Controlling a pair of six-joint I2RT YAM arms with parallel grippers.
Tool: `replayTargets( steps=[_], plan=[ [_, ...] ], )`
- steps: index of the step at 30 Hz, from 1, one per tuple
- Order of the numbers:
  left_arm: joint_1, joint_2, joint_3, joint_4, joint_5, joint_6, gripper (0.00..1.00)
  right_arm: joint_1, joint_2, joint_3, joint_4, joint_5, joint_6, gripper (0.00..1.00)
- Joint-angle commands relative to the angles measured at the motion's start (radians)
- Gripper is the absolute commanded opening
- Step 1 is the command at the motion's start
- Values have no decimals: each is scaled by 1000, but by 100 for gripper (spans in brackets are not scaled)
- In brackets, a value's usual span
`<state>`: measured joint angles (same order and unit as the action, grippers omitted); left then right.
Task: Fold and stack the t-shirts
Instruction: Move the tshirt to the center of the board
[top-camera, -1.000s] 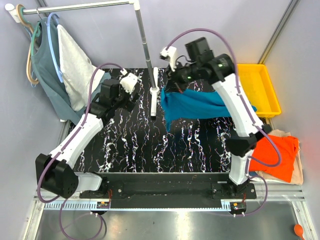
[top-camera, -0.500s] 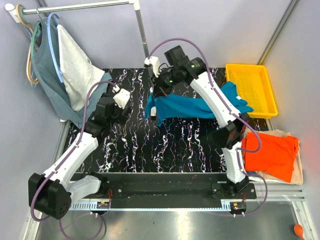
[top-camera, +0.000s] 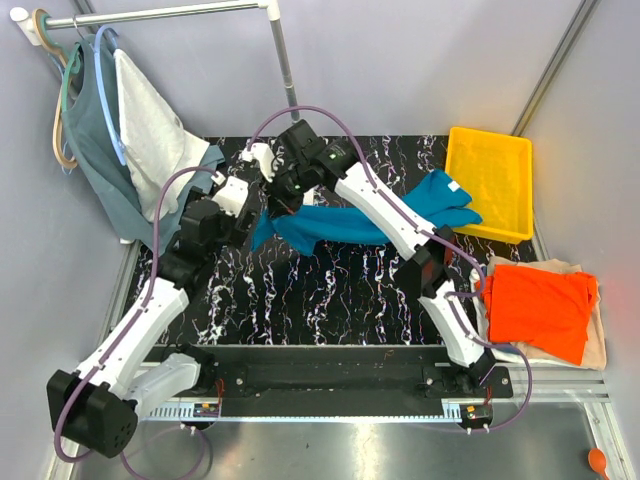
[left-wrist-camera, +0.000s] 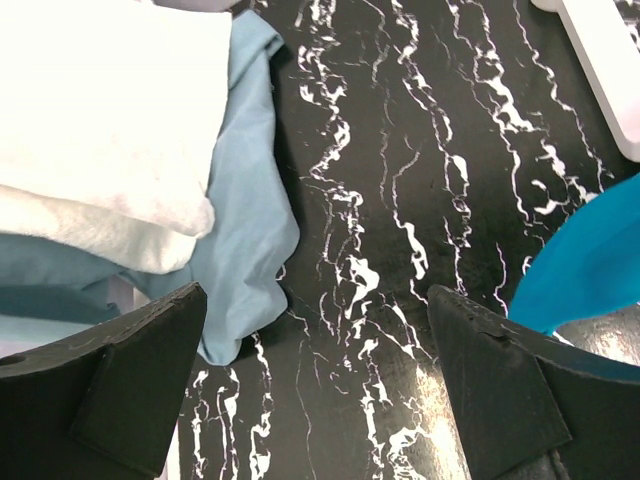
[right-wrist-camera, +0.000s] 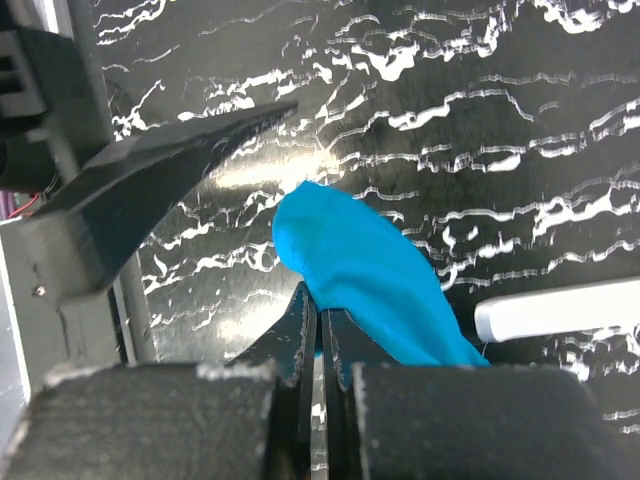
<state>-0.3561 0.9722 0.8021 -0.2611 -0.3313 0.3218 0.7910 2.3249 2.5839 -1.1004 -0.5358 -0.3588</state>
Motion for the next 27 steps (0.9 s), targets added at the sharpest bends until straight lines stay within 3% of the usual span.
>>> replayTargets(
  steps=[1, 4, 5, 6, 9, 11, 16, 23, 27],
  plan=[
    [-1, -53, 3, 28, -45, -23, 99, 34, 31, 82, 70, 31, 4, 0],
    [-1, -66, 5, 10, -40, -17, 99, 34, 45, 78, 71, 45, 3, 0],
    [-1, -67, 9, 2, -37, -18, 99, 34, 47, 71, 73, 60, 4, 7],
    [-1, -67, 12, 0, -35, -18, 99, 34, 39, 44, 73, 69, 3, 42],
    [-1, -69, 25, -10, -22, -23, 99, 33, -2, -49, 83, 224, 3, 83],
    [-1, -64, 35, -12, -9, -23, 99, 2, -31, -137, 121, 400, 26, 87],
    [-1, -46, 36, -3, 56, -30, 99, -191, -203, -287, 188, 483, 147, 100],
    [-1, 89, 39, 77, 120, 10, 99, -469, -485, -764, 349, 677, 43, 100],
    [-1, 172, 55, 111, 153, 11, 99, -568, -535, -898, 390, 705, 7, 98]
  ],
)
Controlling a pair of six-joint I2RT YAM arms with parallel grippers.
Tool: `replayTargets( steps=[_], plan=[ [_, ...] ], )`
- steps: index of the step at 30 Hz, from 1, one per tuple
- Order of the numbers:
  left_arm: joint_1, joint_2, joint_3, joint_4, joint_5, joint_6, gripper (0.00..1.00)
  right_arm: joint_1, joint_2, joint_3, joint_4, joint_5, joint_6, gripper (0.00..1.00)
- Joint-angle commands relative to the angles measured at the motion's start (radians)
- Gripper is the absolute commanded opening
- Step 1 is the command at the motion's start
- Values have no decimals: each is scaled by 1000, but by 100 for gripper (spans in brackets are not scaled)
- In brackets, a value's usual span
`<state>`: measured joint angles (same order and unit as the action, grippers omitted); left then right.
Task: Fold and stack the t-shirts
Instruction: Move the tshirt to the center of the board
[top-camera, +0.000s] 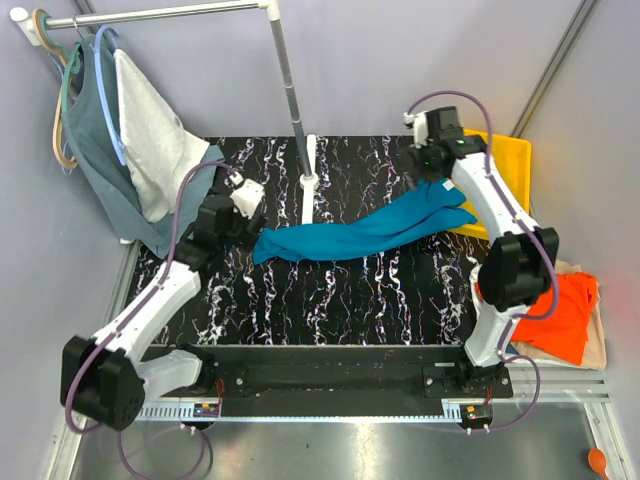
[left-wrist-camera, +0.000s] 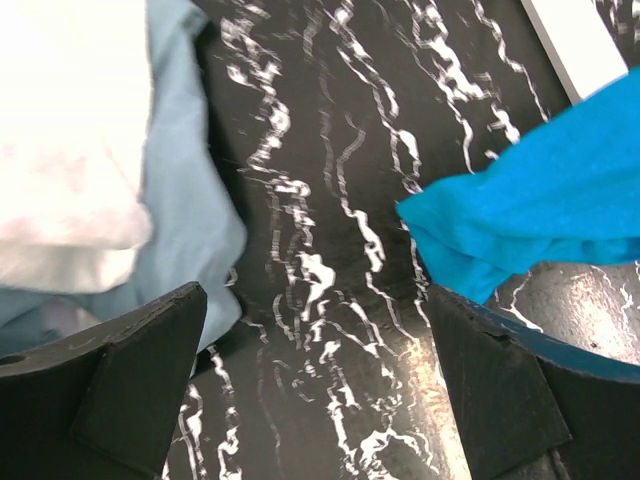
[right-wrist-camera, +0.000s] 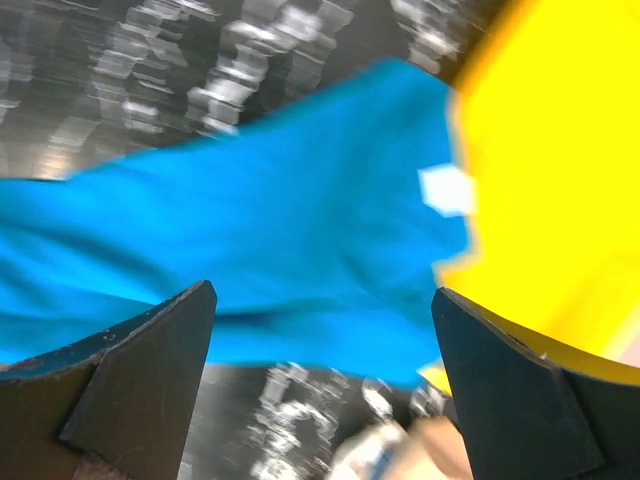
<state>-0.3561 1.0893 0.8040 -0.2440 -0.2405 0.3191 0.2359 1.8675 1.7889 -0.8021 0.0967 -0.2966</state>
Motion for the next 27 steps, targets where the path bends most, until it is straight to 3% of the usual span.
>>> replayTargets(
  steps=[1, 7, 27],
  plan=[
    [-1, 82, 60, 106, 66, 12, 99, -45, -83, -123, 104, 66, -55, 98],
    [-1, 165, 67, 155, 66, 15, 99, -132, -35, -160, 168, 34, -53, 95],
    [-1, 339, 113, 241, -14, 40, 99, -138, 421, 352, 87, -35, -191, 91]
  ],
)
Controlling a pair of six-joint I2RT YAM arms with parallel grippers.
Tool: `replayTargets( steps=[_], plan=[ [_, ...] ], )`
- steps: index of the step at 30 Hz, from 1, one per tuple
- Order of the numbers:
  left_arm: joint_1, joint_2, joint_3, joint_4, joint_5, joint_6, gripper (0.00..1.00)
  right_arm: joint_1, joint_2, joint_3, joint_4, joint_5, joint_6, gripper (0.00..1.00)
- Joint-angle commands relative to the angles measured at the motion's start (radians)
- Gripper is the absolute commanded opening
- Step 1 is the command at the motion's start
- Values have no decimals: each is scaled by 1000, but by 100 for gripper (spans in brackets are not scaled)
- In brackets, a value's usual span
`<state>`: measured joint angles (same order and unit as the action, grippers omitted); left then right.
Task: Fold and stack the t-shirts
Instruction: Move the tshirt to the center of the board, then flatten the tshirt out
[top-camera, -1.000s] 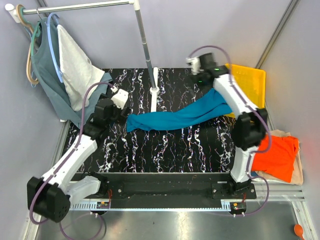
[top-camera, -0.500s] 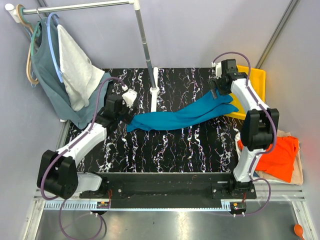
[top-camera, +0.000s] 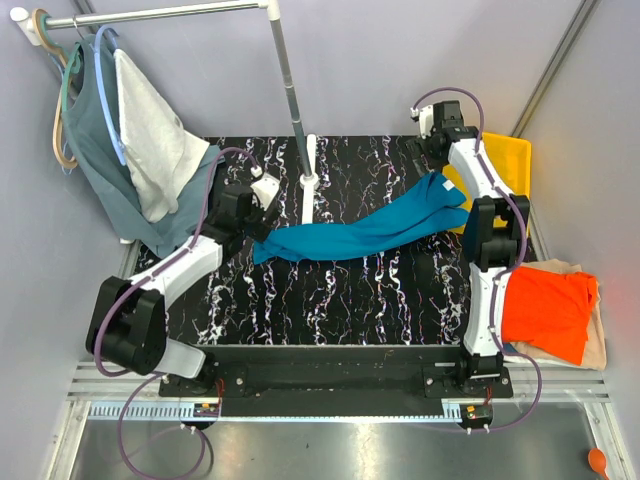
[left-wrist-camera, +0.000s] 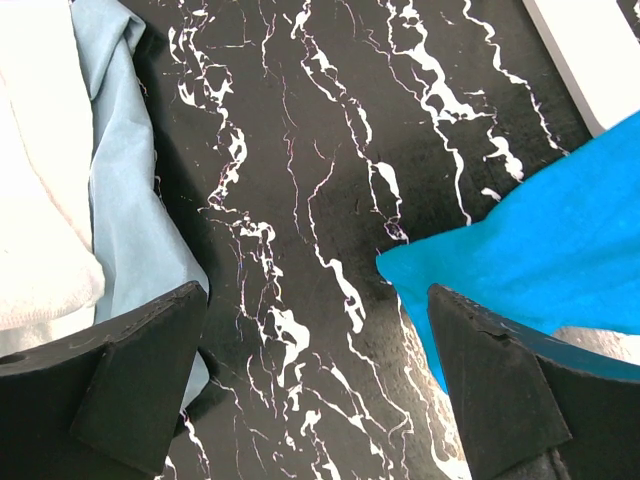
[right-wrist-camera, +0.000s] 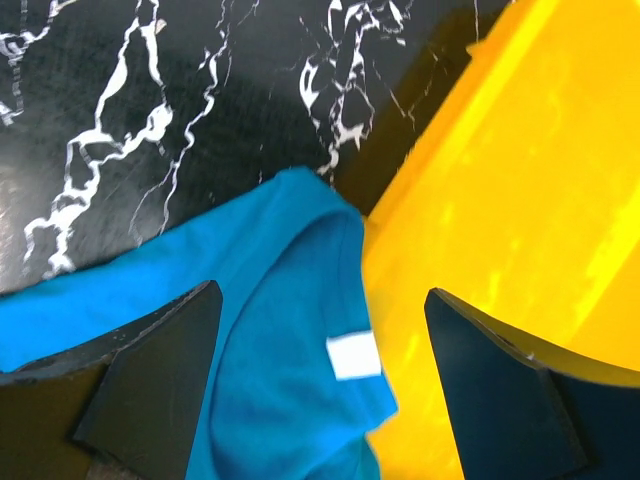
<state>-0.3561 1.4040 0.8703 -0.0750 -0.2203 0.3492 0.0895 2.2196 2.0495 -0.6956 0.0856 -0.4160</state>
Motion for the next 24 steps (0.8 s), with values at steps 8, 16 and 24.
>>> replayTargets(
  steps=[8, 16, 24],
  plan=[
    [-1, 67, 64, 72, -53, 7, 99, 12, 247, 258, -62, -9, -147, 89],
    [-1, 95, 76, 67, -67, 17, 98, 13, 324, 285, -74, 8, -178, 82],
    [-1, 84, 78, 52, -68, 22, 98, 13, 279, 241, -76, 0, -172, 51]
  ],
)
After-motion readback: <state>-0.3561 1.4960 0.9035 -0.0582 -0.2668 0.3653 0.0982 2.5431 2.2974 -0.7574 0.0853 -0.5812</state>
